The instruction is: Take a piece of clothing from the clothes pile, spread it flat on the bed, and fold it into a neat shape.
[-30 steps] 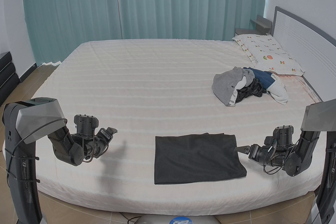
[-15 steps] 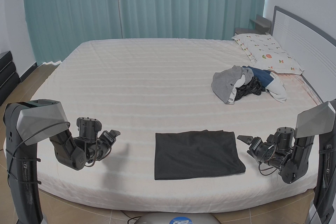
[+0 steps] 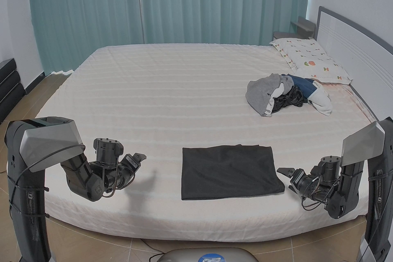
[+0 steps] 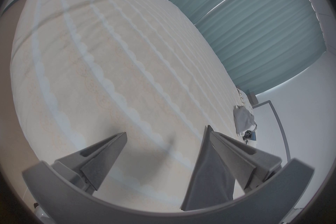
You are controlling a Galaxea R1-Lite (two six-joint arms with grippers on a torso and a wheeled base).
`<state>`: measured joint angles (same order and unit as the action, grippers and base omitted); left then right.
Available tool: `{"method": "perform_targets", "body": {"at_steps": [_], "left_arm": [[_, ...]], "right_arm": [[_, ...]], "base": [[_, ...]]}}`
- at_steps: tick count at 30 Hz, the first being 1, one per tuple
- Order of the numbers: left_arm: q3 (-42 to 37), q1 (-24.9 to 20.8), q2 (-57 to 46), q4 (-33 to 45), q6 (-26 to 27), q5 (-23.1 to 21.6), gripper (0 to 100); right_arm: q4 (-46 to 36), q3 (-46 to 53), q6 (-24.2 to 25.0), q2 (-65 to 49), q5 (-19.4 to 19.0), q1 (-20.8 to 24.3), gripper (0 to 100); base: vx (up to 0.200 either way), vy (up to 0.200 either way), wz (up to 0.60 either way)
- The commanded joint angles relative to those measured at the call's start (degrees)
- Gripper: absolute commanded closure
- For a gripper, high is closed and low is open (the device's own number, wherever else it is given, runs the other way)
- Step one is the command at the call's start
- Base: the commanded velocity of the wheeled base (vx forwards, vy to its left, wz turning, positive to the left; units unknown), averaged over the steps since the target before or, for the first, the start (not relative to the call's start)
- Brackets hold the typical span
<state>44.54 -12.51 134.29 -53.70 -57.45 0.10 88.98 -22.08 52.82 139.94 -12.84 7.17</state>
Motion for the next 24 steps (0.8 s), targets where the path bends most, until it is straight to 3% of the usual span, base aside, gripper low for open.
{"method": "perform_targets", "body": {"at_steps": [1, 24], "left_arm": [[0.28, -1.29, 0.01, 0.0, -0.03, -0.01, 0], [2.13, -2.96, 0.62, 0.0, -0.03, 0.08, 0]], "right_arm": [[0.76, 0.02, 0.0, 0.34, 0.0, 0.13, 0], [0.76, -0.42, 0.0, 0.86, 2.38, 0.65, 0]], "base": [[0.0, -0.2, 0.0], [0.0, -0.191, 0.0]]}}
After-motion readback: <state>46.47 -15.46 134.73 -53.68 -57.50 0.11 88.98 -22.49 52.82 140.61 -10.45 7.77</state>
